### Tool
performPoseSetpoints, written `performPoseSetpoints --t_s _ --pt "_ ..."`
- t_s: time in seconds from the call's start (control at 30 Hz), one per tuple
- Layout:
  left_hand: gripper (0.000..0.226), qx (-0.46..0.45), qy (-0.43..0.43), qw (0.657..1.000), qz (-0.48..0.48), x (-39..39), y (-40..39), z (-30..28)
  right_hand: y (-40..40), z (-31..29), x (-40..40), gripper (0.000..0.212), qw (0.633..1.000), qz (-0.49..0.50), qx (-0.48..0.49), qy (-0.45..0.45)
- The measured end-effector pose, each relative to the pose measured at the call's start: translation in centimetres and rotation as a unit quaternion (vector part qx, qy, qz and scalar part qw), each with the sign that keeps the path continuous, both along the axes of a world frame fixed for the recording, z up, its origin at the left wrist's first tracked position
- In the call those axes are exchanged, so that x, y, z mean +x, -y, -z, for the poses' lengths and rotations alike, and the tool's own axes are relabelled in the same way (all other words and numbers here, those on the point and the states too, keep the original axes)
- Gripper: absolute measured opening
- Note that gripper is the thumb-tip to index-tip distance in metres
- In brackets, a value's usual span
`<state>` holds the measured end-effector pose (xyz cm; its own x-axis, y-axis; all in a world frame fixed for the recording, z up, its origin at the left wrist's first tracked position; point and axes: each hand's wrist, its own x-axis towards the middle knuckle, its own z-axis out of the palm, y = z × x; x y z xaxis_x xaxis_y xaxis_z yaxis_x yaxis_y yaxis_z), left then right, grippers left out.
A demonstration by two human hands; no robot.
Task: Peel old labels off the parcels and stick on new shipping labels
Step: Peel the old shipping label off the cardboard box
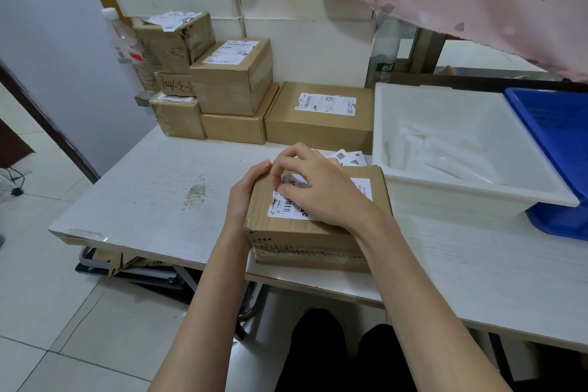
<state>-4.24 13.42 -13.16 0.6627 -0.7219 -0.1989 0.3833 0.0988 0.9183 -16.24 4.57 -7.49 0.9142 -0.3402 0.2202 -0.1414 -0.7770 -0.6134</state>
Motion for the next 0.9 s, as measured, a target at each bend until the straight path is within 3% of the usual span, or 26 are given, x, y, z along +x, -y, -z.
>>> performPoseSetpoints --t_s 0.6,0.8,0.9 --pt "0.021 -0.030 -0.035 0.999 0.008 -0.7 0.0 -0.6 0.2 -0.3 -0.2 0.012 0.999 0.000 0.043 0.008" --pt "0.019 -0.016 0.030 0.999 -0.033 -1.0 0.0 -0.8 0.0 -0.2 0.1 0.014 1.000 0.001 0.001 -0.012" --pt "0.019 -0.016 0.011 1.000 -0.025 -1.0 0.1 -1.0 0.1 -0.3 0.0 0.013 1.000 -0.001 0.014 -0.015"
